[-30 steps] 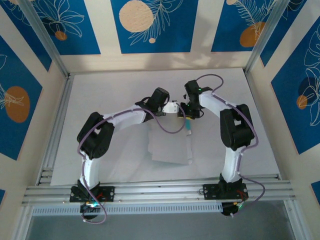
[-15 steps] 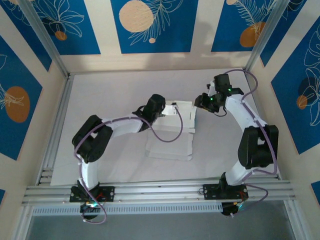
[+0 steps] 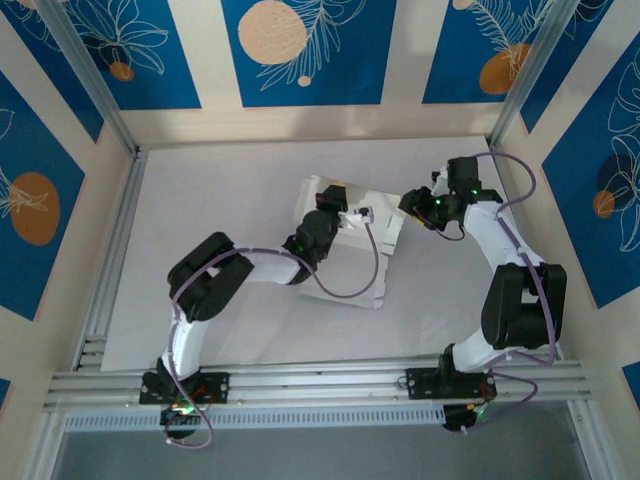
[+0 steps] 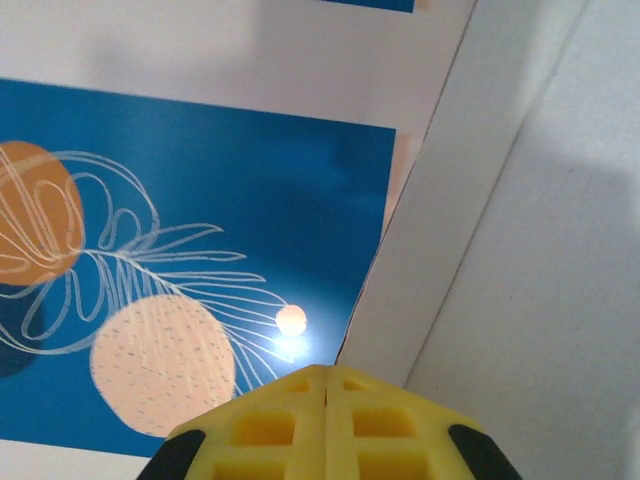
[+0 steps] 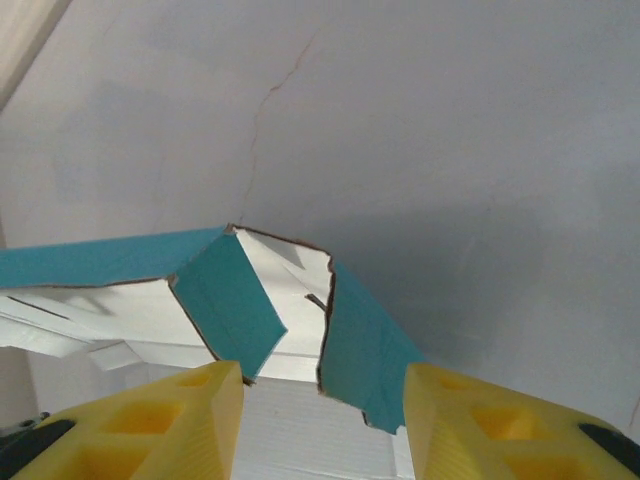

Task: Fold the paper box

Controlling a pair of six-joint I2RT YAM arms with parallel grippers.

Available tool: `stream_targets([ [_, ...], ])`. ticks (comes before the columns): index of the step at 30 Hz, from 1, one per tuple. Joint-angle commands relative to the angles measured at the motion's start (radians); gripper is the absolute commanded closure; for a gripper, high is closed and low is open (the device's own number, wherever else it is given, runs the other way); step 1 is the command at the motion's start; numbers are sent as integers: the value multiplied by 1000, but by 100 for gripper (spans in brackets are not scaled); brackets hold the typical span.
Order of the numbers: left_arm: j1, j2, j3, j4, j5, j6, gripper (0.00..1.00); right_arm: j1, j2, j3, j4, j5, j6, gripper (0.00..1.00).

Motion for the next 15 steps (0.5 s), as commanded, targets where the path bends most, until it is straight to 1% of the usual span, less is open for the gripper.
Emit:
stream_targets([
  [1,-26,66,-9,256,-61,97,100,-55,-57,-58,111,-95,99,52],
  [3,-28,94,1,269,-87,110,100,-71,-61,-75,138,-129,118,52],
  [6,-30,104,7,271,-108,98,100,-67,-43,-67,123,-156,120,50],
  [7,-29,101,12,266,-115,92,100,-61,-35,-63,113,-160,116,48],
  [8,-29,94,18,240,-122,78,100,-52,-25,-55,97,-157,102,43],
  [10,-28,70,15,176,-119,46,100,-27,-16,-42,65,-113,53,34],
  [11,-29,56,15,132,-115,37,100,-9,-16,-42,57,-82,22,32],
  [13,-29,35,12,71,-111,17,100,34,-14,-30,28,-9,-40,32],
  [15,-29,13,7,29,-110,3,100,91,-1,-7,-14,110,-108,32],
])
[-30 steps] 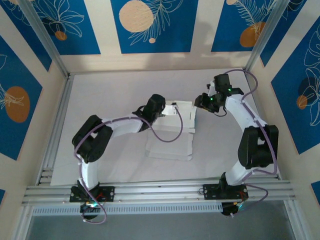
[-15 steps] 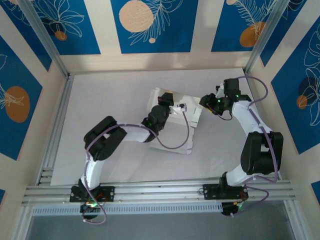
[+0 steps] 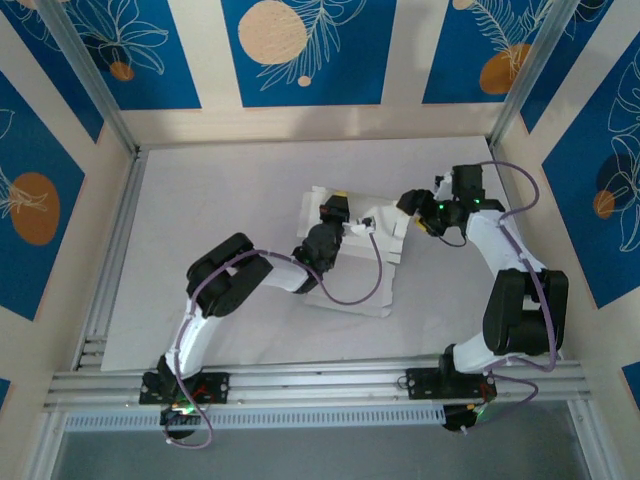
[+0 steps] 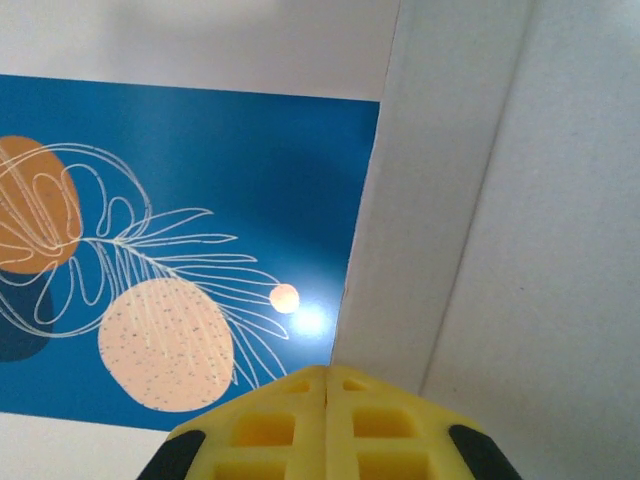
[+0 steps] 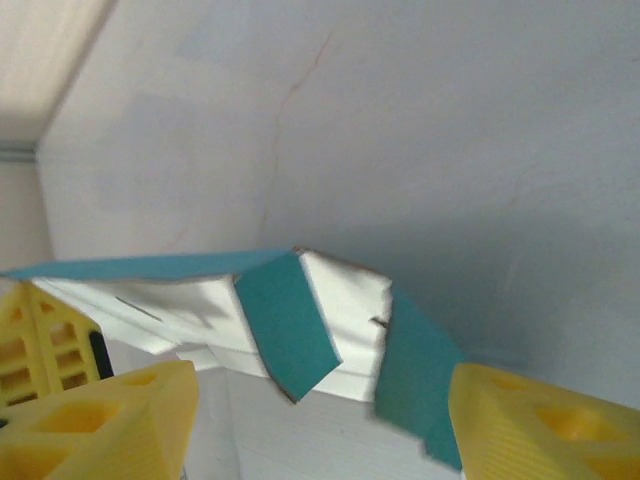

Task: Fold the paper box

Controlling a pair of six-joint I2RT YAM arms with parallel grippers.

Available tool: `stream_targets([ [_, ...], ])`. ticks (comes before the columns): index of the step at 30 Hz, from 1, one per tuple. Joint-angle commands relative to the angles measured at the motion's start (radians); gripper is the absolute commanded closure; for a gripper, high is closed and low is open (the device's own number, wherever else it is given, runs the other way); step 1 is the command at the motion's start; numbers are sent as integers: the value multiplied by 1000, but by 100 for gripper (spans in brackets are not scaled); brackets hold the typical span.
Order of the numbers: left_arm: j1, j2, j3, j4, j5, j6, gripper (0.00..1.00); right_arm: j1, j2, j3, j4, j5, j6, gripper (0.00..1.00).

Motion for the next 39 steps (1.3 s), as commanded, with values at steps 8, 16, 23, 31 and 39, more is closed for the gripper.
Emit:
stream_targets([
  [8,16,-135,21,-172,-38,-115,100,132,52,18,-102,313,-150,46],
  [16,34,-157,22,-227,-33,-155,100,127,141,113,-164,359,-187,53],
  [23,115,-287,198,-1075,211,-644,84,146,291,278,-263,143,-227,43],
  [31,157,-289,342,-1456,451,-759,44,175,459,411,-378,242,-250,56],
  [39,168,-273,356,-1489,399,-752,44,220,524,446,-408,362,-274,83],
])
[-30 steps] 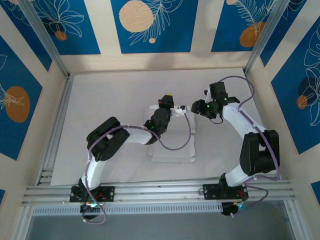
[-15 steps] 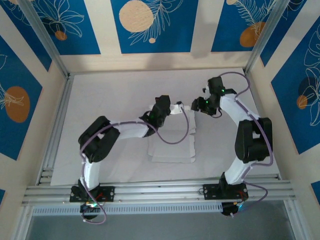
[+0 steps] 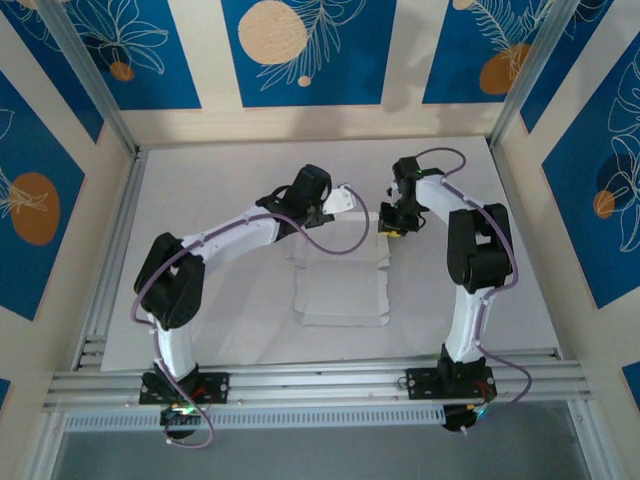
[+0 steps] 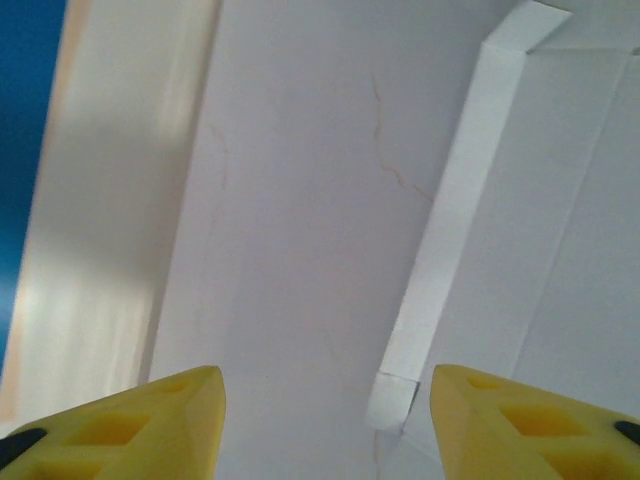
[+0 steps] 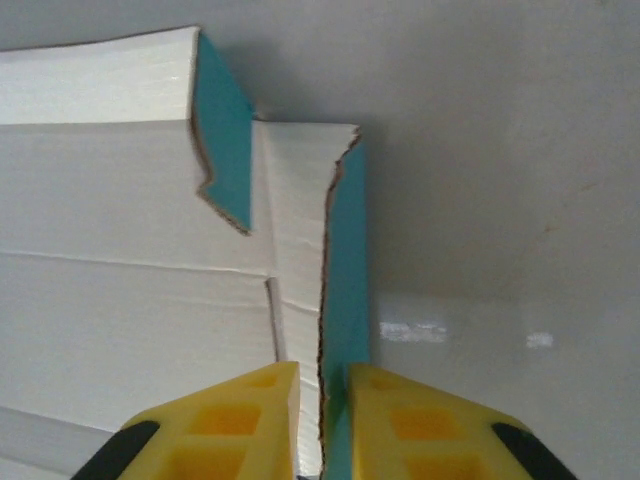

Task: Fold the paper box

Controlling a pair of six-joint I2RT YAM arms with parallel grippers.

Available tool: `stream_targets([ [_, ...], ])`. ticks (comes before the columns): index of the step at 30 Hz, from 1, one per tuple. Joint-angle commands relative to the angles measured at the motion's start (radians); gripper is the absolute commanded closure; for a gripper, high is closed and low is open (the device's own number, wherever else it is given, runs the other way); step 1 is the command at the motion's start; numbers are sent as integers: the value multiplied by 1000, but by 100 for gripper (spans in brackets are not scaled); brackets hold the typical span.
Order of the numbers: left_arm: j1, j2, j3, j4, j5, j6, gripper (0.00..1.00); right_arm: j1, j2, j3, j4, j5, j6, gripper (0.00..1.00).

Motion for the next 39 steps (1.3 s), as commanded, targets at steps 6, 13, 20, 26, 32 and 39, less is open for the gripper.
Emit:
stream_targets([
  [6,8,23,-1,5,-33,14,41,52,14,64,-40,191,-51,96],
  [13,60,37,71,-98,75,28,36,65,-215,-140,282,222,-166,100],
  [20,142,38,129,-161,363,87,35,68,-382,-338,561,67,-359,100],
  [26,143,72,173,-224,471,148,34,76,-394,-347,567,57,-360,100],
  [32,156,130,202,-186,462,175,35,84,-427,-374,589,59,-357,100],
  [39,162,149,218,-141,457,155,59,86,-442,-377,580,70,-352,100],
])
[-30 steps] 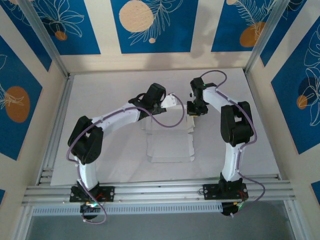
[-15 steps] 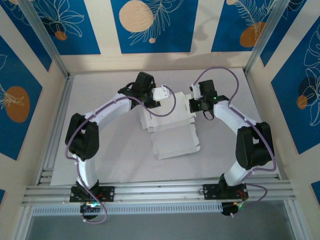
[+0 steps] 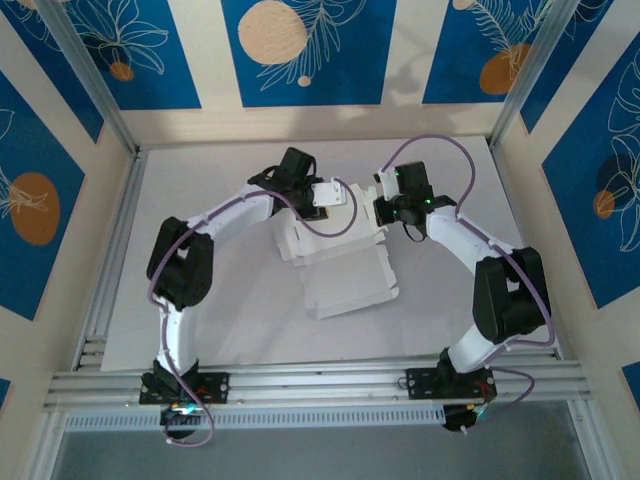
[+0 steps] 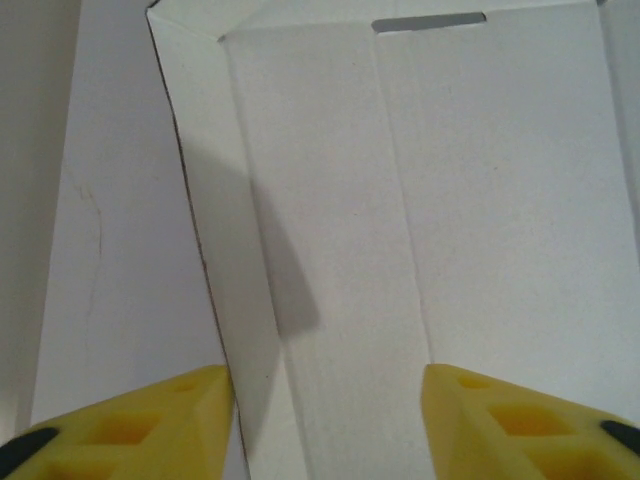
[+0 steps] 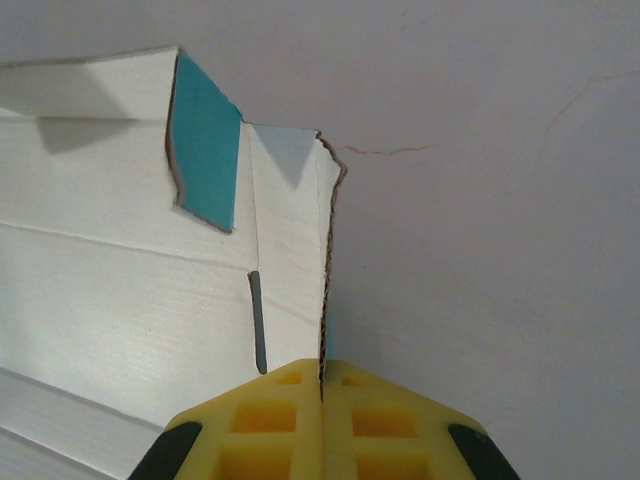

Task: Fold the paper box

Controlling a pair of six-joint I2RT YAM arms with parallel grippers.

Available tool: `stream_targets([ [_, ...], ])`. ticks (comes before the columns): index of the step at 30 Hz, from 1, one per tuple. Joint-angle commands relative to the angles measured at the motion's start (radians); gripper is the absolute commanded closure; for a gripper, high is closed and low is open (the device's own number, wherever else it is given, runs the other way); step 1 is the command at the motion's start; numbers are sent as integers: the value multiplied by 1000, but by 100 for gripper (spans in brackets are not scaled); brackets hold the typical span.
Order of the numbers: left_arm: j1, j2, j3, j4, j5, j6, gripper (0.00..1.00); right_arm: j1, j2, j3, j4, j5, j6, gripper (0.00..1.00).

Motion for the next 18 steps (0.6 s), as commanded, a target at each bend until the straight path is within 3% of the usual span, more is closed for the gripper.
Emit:
stream_targets([
  [1,9,-2,34,25,34,7,66,5,-37,-10,16,-7,-9,100],
  [3,8,-6,21,25,18,17,79,5,-39,-12,16,2,-10,100],
  [6,17,-20,-18,32,8,22,86,4,-43,-12,15,10,-6,100],
  [8,26,-28,-50,51,5,16,86,3,-46,-12,16,10,-2,100],
  [12,38,-40,-109,142,-71,13,69,3,-55,-14,16,0,-2,100],
  [15,57,-46,-118,168,-90,-11,67,5,-62,-13,14,-1,-4,100],
  [18,79,-54,-127,179,-78,-42,72,5,-68,-11,12,0,-4,100],
])
